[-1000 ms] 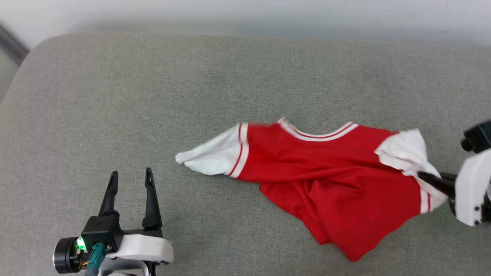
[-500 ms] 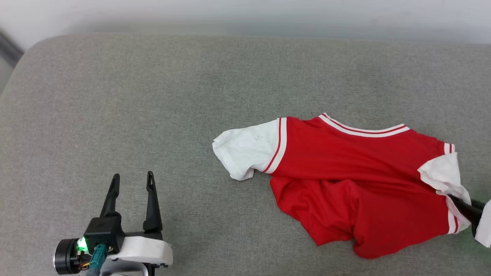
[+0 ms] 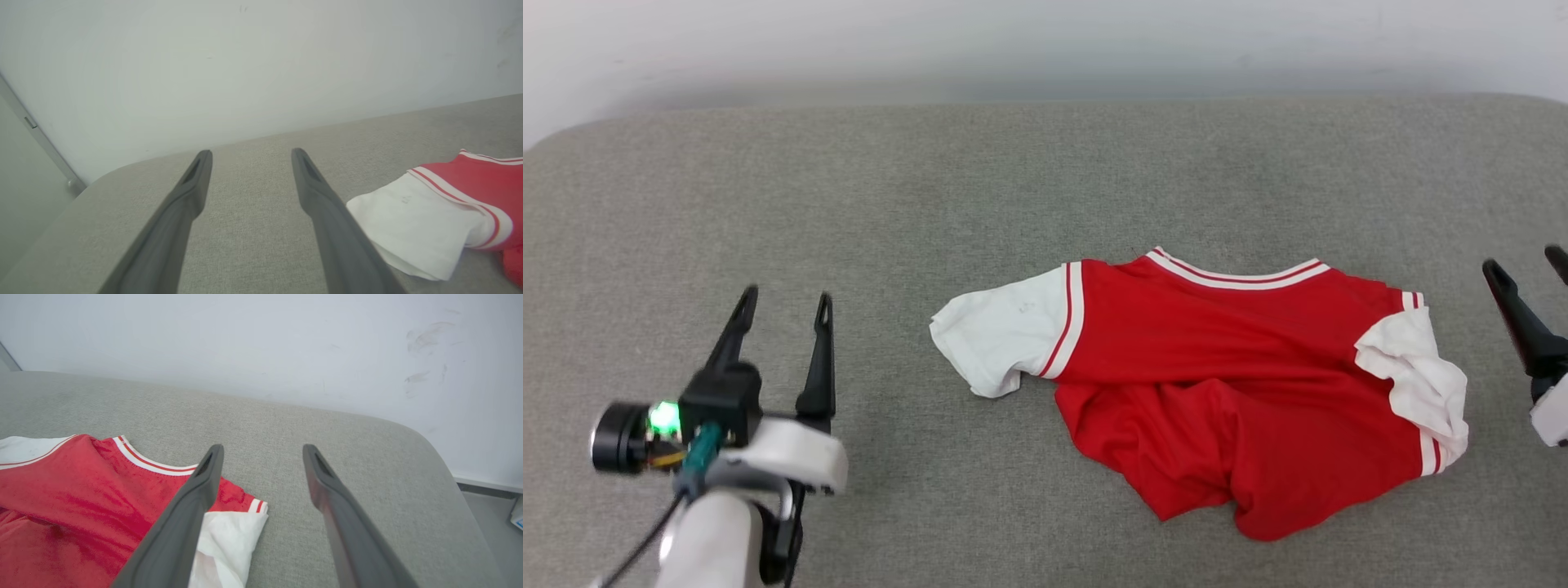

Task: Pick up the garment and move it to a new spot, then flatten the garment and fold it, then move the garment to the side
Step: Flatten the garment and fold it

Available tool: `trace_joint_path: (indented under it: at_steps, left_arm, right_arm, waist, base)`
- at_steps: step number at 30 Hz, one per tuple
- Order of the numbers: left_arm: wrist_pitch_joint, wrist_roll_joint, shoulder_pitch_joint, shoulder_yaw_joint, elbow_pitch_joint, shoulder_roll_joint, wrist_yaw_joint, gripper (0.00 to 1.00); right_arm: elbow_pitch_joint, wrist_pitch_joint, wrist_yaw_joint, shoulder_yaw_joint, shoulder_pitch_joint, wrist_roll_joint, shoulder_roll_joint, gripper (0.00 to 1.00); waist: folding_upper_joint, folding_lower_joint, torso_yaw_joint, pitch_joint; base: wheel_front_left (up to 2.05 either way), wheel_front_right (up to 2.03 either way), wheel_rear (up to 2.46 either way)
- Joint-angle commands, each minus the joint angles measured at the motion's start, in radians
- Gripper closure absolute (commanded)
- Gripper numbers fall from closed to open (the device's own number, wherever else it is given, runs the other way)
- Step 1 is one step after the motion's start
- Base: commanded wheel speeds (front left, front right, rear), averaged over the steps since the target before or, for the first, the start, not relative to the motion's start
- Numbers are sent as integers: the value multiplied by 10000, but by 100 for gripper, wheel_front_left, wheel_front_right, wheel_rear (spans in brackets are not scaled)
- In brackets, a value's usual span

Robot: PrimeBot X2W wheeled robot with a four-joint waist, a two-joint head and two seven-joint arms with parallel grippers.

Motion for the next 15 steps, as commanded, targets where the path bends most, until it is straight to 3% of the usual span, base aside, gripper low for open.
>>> trace_joint_path:
  at_steps: [1,5,8,11,15]
  left_arm:
    - [138,37,-350,-42,66,120,-104,0]
    - [961,-119,-1530,-369,483,625,-589,0]
    - [1902,-369,-2468,-817,764,1039,-818,0]
    - [2988,-825,-3365,-1503,1033,1525,-911,0]
    - [4731,-2185,-4636,-3245,1125,2517,-902,0]
  right_arm:
    - [-148,-132,-7,-279,258,-378,262,0]
    - [-1093,-542,-9,-2237,826,-2435,1538,0]
    - [-2125,-665,-9,-3621,1547,-3928,2881,0]
    - [-3218,-630,-9,-4414,2164,-5112,3988,0]
    - [-4173,-452,-9,-4748,2722,-5924,4942,0]
  waist:
    - [-1,0,-47,46]
    - [-1,0,-187,230]
    - [-1,0,-271,380]
    - [-1,0,-354,556]
    - [-1,0,-478,843]
  base:
    - [0,0,0]
    - [0,0,0]
    - [0,0,0]
    - [0,0,0]
    - [0,0,0]
